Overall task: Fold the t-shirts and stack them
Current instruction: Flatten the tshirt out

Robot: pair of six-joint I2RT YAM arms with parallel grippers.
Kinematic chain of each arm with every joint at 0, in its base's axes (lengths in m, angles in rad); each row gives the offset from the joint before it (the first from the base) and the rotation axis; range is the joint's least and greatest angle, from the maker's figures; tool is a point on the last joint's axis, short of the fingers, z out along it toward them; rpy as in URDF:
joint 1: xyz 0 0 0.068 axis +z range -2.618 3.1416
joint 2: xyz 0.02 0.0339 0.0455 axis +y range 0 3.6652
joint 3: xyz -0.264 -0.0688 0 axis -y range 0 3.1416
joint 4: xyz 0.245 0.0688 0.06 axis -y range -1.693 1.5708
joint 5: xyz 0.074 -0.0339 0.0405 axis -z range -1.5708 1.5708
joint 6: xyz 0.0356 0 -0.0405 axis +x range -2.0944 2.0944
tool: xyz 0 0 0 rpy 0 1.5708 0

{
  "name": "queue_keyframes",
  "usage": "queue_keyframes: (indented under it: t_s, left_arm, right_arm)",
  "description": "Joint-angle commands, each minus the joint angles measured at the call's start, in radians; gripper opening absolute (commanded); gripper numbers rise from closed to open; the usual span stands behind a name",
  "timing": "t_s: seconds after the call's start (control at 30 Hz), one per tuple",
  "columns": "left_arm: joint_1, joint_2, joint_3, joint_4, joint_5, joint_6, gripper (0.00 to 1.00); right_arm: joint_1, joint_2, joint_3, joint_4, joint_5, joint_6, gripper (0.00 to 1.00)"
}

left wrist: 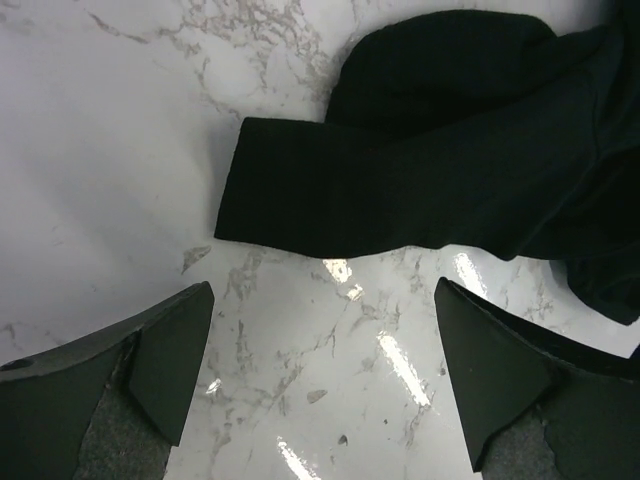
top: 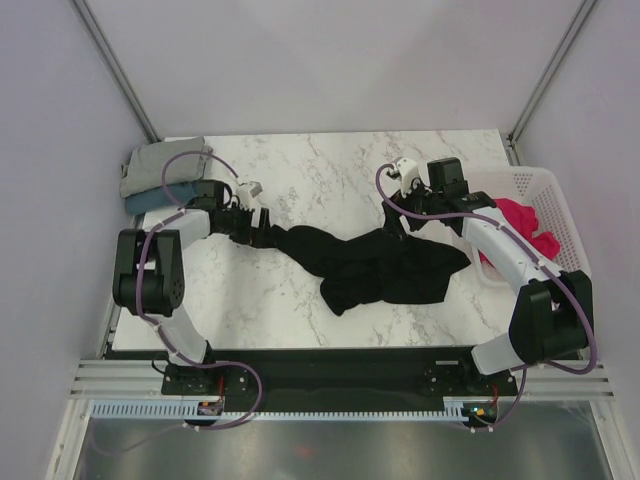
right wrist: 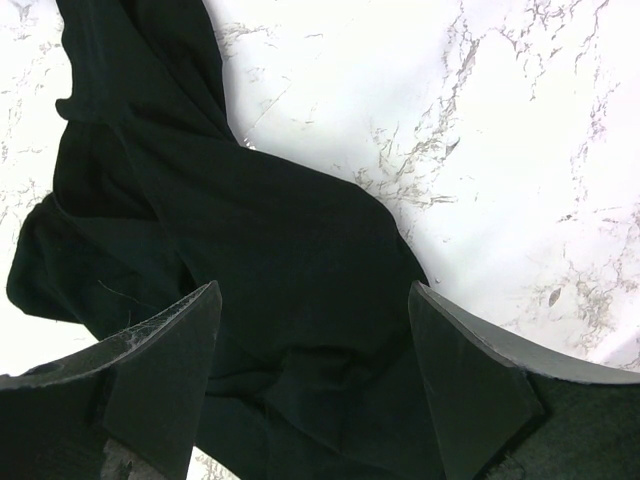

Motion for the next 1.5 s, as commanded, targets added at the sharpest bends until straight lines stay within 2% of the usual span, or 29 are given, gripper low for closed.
queue_keyframes:
  t_s: [0.0, 0.23, 0.27, 0.33, 0.37, 0.4, 0.43, 0.57, 0.7, 0.83, 0.93, 0.97, 1.03, 1.13, 1.17, 1.23, 1.27, 1.37, 1.47]
  left_arm:
    - [-0.003, 0.033, 0.042, 0.055, 0.097, -0.058, 1.0]
    - [-0.008, 0.134, 0.11, 0.035, 0.097, -0.04, 0.97]
    - [-0.008, 0.144, 0.128, 0.033, 0.097, -0.04, 0.91]
    - [-0.008, 0.162, 0.148, 0.022, 0.108, -0.031, 0.72]
    - [-0.008, 0.173, 0.16, 0.018, 0.111, -0.031, 0.36]
    - [-0.008, 0.177, 0.174, 0.007, 0.11, -0.031, 0.14]
    - [-0.007, 0.174, 0.177, 0.007, 0.1, -0.04, 0.02]
    - [0.0, 0.119, 0.174, -0.011, 0.123, -0.034, 0.02]
    - [0.029, -0.041, 0.161, -0.028, 0.123, -0.023, 0.02]
    - [0.104, -0.332, 0.164, -0.027, 0.082, -0.017, 0.02]
    - [0.124, -0.492, 0.197, -0.034, 0.029, 0.015, 0.02]
    - [0.127, -0.505, 0.263, -0.094, 0.025, 0.026, 0.02]
    - [0.142, -0.504, 0.366, -0.166, 0.065, 0.017, 0.02]
    - [0.147, -0.465, 0.56, -0.176, 0.154, -0.08, 0.02]
    - [0.144, -0.404, 0.69, -0.174, 0.18, -0.112, 0.02]
    - [0.118, -0.338, 0.821, -0.183, 0.211, -0.198, 0.02]
    - [0.103, -0.265, 0.933, -0.194, 0.215, -0.227, 0.02]
    - [0.009, -0.17, 1.033, -0.218, 0.223, -0.276, 0.02]
    - [-0.117, -0.14, 0.974, -0.225, 0.171, -0.244, 0.02]
  right_arm:
    - [0.001, 0.0, 0.012, 0.005, -0.001, -0.016, 0.84]
    - [-0.001, 0.023, 0.022, 0.005, 0.004, -0.013, 0.83]
    - [0.001, 0.023, 0.022, 0.005, 0.004, -0.013, 0.84]
    - [0.001, 0.022, 0.015, 0.006, 0.007, -0.013, 0.83]
    - [0.001, 0.019, 0.012, 0.005, 0.011, -0.013, 0.83]
    - [0.001, 0.013, 0.009, 0.006, 0.014, -0.013, 0.83]
    - [0.001, 0.011, 0.0, 0.011, 0.02, -0.013, 0.82]
    - [0.001, -0.006, -0.023, 0.02, 0.039, -0.016, 0.83]
    - [0.001, -0.01, -0.026, 0.026, 0.037, -0.013, 0.82]
    - [0.001, -0.007, -0.015, 0.028, 0.031, -0.007, 0.82]
    - [0.002, 0.006, -0.005, 0.028, 0.027, -0.003, 0.82]
    - [0.001, 0.008, 0.0, 0.026, 0.024, 0.0, 0.82]
    - [0.001, 0.019, 0.015, 0.026, 0.017, 0.005, 0.82]
    - [0.001, 0.026, 0.032, 0.025, 0.008, 0.008, 0.82]
    - [0.001, 0.028, 0.037, 0.025, 0.008, 0.01, 0.82]
    - [0.002, 0.023, 0.043, 0.026, 0.013, 0.013, 0.82]
    - [0.002, 0.019, 0.043, 0.025, 0.017, 0.011, 0.82]
    - [0.001, -0.019, 0.034, 0.025, 0.039, 0.005, 0.82]
    - [0.001, -0.052, 0.015, 0.026, 0.062, -0.004, 0.82]
